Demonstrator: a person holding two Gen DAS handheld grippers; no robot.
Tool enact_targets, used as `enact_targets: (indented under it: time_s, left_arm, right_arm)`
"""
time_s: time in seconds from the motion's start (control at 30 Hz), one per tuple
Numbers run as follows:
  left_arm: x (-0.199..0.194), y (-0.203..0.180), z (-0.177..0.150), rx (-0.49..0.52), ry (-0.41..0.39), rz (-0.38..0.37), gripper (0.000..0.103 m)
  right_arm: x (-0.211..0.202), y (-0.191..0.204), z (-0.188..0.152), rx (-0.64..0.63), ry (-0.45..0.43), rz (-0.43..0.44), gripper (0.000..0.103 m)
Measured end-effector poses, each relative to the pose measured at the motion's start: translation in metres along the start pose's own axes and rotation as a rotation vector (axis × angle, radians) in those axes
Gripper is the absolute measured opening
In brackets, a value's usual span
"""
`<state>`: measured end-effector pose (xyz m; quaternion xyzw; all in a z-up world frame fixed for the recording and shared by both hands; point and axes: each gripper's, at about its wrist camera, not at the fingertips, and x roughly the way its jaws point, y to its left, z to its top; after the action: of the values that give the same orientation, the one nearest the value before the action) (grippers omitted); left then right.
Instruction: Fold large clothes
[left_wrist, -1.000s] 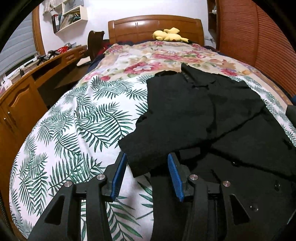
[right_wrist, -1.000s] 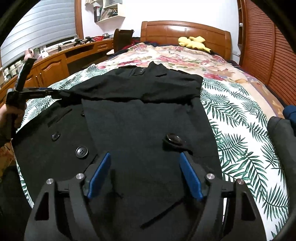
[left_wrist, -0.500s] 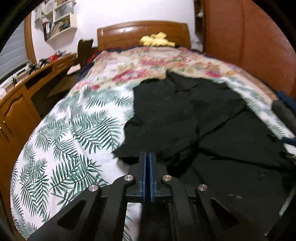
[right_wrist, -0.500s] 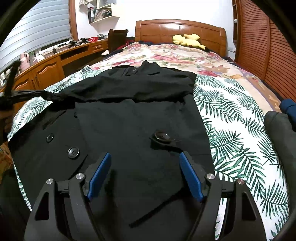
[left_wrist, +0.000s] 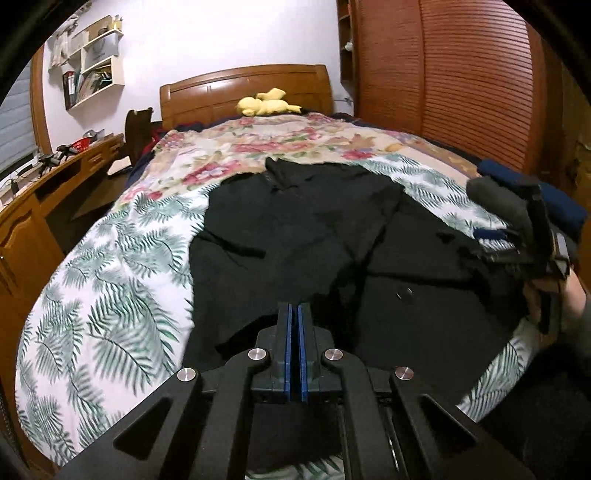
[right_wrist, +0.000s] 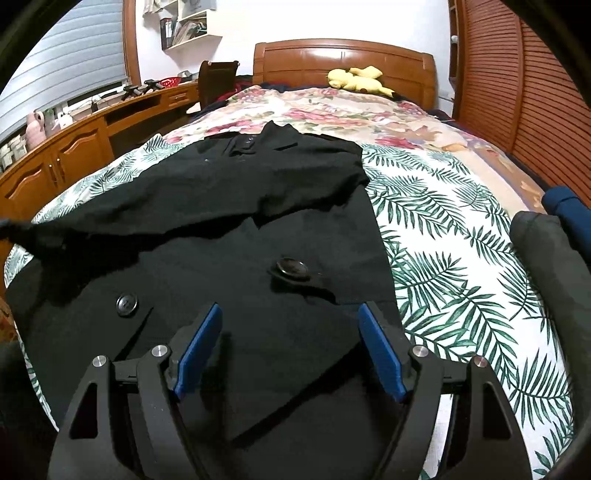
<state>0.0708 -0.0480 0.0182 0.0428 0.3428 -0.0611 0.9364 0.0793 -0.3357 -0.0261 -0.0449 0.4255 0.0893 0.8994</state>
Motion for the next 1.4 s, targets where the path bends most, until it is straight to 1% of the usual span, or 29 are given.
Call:
enact_targets:
  time_s: [0.1,0.2,0.23,0.27,0.3,0.33,0.37,0.53,0.63,0.7,0.77,0.87,0.93,1.03,1.2,1.33,1.4]
  left_arm:
    - [-0.001,-0.004,-0.004,-0.004,0.000,0.008,0.003]
    - [-0.005,-0.003,-0.007,-0.017,-0.006,0.029,0.010]
    - [-0.008,-0.004,-0.008,-0.024,-0.009,0.030,0.018]
    - [-0.011,-0.002,-0.011,-0.037,-0.013,0.031,0.032]
    - [-0.014,-0.002,-0.014,-0.050,-0.019,0.033,0.039]
    - [-0.017,-0.001,-0.016,-0.061,-0.027,0.034,0.048]
    - [-0.020,0.002,-0.019,-0.070,-0.036,0.040,0.053]
    - [-0.028,0.004,-0.037,-0.085,-0.040,0.060,0.066]
    - [-0.029,0.011,-0.043,-0.098,-0.040,0.061,0.072]
    - [-0.030,0.013,-0.046,-0.102,-0.041,0.061,0.074]
    - [-0.032,0.016,-0.047,-0.106,-0.044,0.066,0.074]
    - [-0.033,0.022,-0.049,-0.114,-0.043,0.067,0.074]
    - [-0.032,0.026,-0.051,-0.123,-0.040,0.068,0.074]
    - [-0.031,0.032,-0.053,-0.131,-0.036,0.073,0.075]
    - [-0.031,0.037,-0.056,-0.145,-0.034,0.076,0.075]
    - [-0.025,0.042,-0.059,-0.150,-0.019,0.075,0.075]
    - [-0.022,0.043,-0.060,-0.152,-0.009,0.073,0.075]
  right_arm:
    - [-0.001,0.001,0.000,-0.006,-0.001,-0.002,0.077]
    - [-0.001,0.007,-0.001,-0.024,0.002,-0.001,0.077]
    - [-0.001,0.009,-0.001,-0.029,0.003,0.003,0.077]
    - [0.000,0.011,-0.001,-0.037,0.006,0.006,0.077]
    - [0.001,0.014,-0.001,-0.042,0.009,0.006,0.077]
    - [0.002,0.016,-0.001,-0.048,0.012,0.006,0.077]
    - [0.002,0.019,-0.001,-0.054,0.013,0.005,0.077]
    - [-0.001,0.037,0.002,-0.068,0.020,0.056,0.077]
    - [-0.002,0.054,0.012,-0.095,0.007,0.091,0.077]
    - [0.003,0.070,0.021,-0.120,0.005,0.102,0.068]
    - [0.010,0.082,0.030,-0.120,0.008,0.122,0.066]
    - [0.022,0.110,0.047,-0.144,-0.004,0.157,0.060]
    - [0.031,0.129,0.056,-0.159,-0.007,0.180,0.060]
    - [0.046,0.156,0.067,-0.163,0.012,0.234,0.060]
    - [0.068,0.192,0.056,-0.205,0.083,0.293,0.060]
    - [0.089,0.208,0.041,-0.242,0.165,0.293,0.060]
    - [0.090,0.209,0.039,-0.249,0.163,0.285,0.060]
